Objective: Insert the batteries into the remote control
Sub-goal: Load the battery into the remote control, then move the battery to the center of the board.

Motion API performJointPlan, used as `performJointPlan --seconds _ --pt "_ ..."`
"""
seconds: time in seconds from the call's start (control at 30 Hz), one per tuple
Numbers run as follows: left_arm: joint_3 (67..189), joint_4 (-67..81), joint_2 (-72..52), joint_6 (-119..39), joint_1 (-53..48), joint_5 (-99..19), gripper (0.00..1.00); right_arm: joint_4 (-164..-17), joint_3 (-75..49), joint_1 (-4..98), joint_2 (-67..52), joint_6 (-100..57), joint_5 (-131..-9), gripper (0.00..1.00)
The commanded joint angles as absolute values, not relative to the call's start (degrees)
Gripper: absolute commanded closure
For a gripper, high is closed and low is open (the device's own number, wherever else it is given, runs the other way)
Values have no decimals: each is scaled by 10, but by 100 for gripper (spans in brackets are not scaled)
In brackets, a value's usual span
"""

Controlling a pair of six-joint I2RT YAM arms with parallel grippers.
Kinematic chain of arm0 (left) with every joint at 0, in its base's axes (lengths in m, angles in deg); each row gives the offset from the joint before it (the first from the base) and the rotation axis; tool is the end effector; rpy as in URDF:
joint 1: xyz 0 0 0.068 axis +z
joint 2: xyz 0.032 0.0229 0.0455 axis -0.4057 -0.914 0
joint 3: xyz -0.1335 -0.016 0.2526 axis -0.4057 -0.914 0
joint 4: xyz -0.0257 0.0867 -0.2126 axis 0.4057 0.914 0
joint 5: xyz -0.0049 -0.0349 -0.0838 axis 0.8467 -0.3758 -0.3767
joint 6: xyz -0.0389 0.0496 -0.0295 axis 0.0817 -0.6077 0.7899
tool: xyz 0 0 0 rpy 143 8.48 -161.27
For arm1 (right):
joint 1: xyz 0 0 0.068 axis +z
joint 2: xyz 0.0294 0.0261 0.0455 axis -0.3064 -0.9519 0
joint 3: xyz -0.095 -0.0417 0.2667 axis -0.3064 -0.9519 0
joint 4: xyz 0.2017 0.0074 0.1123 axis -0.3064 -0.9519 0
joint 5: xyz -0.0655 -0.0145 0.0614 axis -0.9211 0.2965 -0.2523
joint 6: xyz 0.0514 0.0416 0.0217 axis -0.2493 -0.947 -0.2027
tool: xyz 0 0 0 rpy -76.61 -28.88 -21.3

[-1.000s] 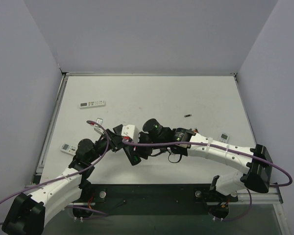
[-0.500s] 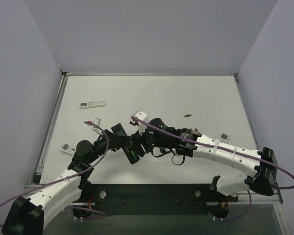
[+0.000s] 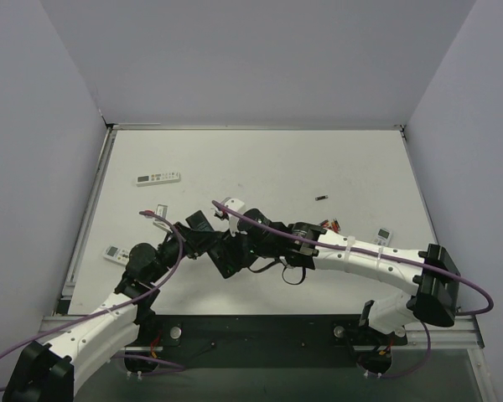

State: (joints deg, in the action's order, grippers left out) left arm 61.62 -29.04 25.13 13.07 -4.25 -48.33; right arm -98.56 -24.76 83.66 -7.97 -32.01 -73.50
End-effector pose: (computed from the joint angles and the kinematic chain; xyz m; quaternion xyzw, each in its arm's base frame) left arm 0.1200 -0.0829 0.2308 -0.1117 0.6760 -0.5926 0.4236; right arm 0.1259 0.2910 0.3218 -0.3672 0.7674 0.3727 0.3705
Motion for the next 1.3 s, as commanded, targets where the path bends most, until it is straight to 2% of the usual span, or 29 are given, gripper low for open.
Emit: performJointPlan --seconds 0.0,0.17,0.3,0.4,0.53,0.63,0.67,0.87,0.97,1.17,1.27 --pt "618 -328 260 140 -45 -471 100 -976 -249 845 -93 -333 -743 62" --pt "617 -328 264 144 -45 -470 100 -979 -249 845 -107 -334 -747 67" --pt "616 -324 271 145 -45 -469 100 -980 -253 845 -108 -332 -775 82" --pt "612 -321 274 145 -45 -467 100 -980 -254 845 -106 -329 -776 88" --pt "608 -323 274 142 -45 -464 100 -980 -247 845 -107 -328 -763 86" --pt "609 -323 272 136 -45 -463 100 -980 -239 845 -102 -332 -758 69" --pt "608 -321 271 131 -45 -462 100 -981 -236 845 -98 -332 -755 60" --pt "598 -295 276 99 -45 -441 100 -996 -224 844 -47 -341 -777 35" --pt "585 -294 275 92 -45 -429 100 -1030 -218 828 -17 -356 -808 29" --pt "580 -292 271 75 -44 -434 100 -1105 -260 704 49 -425 -831 18" --pt "581 -288 274 72 -44 -439 100 -1139 -285 628 67 -430 -841 19"
